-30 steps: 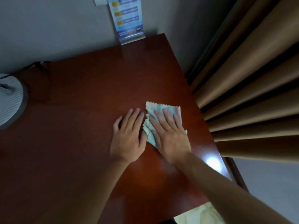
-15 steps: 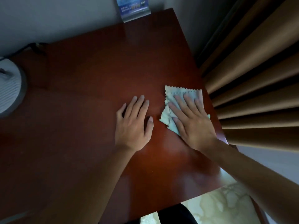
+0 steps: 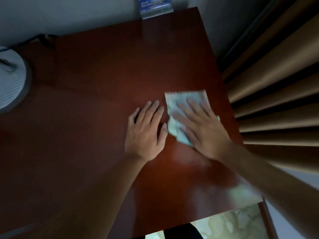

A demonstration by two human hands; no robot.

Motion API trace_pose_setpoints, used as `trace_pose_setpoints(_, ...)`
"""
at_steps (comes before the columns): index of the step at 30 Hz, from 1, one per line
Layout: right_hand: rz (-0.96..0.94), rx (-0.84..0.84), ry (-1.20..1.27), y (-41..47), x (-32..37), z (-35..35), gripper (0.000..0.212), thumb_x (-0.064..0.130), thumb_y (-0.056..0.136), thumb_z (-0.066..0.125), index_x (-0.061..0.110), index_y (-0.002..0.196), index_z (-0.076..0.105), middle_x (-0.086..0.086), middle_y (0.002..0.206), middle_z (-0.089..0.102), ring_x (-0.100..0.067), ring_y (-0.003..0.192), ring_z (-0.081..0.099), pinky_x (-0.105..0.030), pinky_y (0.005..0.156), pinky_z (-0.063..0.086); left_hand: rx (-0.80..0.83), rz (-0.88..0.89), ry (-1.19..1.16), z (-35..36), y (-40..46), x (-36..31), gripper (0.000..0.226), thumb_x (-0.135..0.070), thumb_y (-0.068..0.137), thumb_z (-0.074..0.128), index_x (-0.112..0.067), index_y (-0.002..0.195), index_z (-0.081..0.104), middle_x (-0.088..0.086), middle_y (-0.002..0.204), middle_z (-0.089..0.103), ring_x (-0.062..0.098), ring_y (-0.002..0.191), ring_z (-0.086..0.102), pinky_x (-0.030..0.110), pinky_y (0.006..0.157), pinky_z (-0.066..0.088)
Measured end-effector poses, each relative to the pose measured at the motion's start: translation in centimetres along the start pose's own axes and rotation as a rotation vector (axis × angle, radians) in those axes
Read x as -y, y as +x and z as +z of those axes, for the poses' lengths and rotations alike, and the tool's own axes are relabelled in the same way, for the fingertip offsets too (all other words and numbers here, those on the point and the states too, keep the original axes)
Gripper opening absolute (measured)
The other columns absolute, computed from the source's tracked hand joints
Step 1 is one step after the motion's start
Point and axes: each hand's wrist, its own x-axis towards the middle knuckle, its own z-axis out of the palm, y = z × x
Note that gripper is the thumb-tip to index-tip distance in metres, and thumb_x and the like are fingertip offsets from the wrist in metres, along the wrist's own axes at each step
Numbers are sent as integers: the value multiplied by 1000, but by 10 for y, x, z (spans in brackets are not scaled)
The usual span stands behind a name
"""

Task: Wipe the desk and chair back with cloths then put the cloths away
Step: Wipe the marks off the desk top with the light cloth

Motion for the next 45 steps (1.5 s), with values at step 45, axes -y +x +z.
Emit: trace_pose_setpoints(45, -193, 102, -153, 190, 139, 29, 56, 41, 103, 14, 23, 156, 21, -10, 162, 22, -37, 151, 12, -62, 118, 10, -244, -553, 15, -33, -52, 126, 52, -39, 100, 40, -7, 139, 51, 11, 145, 52, 26, 139, 43, 47, 114, 31)
